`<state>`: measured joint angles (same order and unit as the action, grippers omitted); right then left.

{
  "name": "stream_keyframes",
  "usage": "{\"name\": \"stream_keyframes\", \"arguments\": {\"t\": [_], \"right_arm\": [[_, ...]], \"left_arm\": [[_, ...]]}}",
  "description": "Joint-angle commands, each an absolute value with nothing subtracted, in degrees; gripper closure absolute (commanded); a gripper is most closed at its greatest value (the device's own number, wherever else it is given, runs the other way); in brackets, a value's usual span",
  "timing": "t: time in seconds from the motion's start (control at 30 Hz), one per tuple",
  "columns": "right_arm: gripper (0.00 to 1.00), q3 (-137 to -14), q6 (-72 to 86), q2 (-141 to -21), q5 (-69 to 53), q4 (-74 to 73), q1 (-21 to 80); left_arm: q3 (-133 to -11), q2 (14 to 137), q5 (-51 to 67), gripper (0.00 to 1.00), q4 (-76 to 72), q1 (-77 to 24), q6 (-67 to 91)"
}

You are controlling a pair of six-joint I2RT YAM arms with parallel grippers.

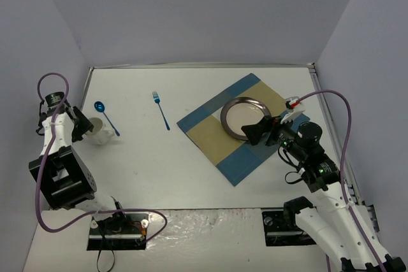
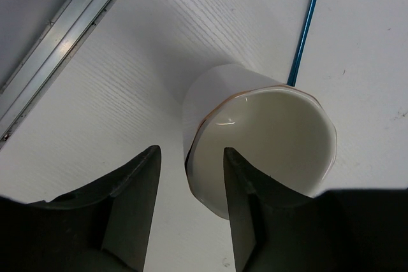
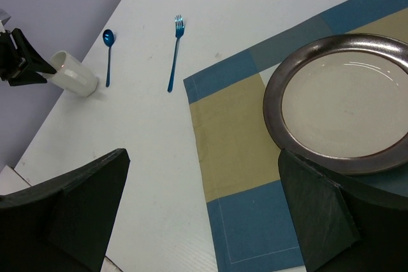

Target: Set the dinner table for one person

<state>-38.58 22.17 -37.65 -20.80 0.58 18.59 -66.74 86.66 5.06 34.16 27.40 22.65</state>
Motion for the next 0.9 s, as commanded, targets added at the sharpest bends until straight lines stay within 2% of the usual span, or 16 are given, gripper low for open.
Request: {"name": "stream_keyframes", "arguments": {"t": [0.0, 0.37, 0.5, 0.6, 0.87], "right_arm": [[0.00, -38.5, 21.2, -37.6, -20.4, 4.2, 19.1], [0.00, -38.2, 20.8, -38.4, -20.8, 4.2, 19.1], [0.00, -38.5, 20.3, -39.3, -21.6, 4.2, 19.1], [0.00, -38.5, 19.2, -40.0, -21.1, 4.2, 19.1], [0.01, -40.8, 14.4, -46.5, -21.4, 4.3, 21.3]], "left_arm": [[-67.3, 86.0, 4.2, 0.62, 31.7, 27.7, 21.7], [-67.1, 87.7, 5.6, 0.81, 30.5, 27.7, 21.9], [-67.1, 87.8, 6.3, 0.94, 29.9, 27.7, 22.1], [-67.1, 86.7, 7.0, 1.00, 30.0, 27.5, 22.2], [-69.0, 81.5, 6.0, 1.00, 33.8, 21.8, 23.9]]}}
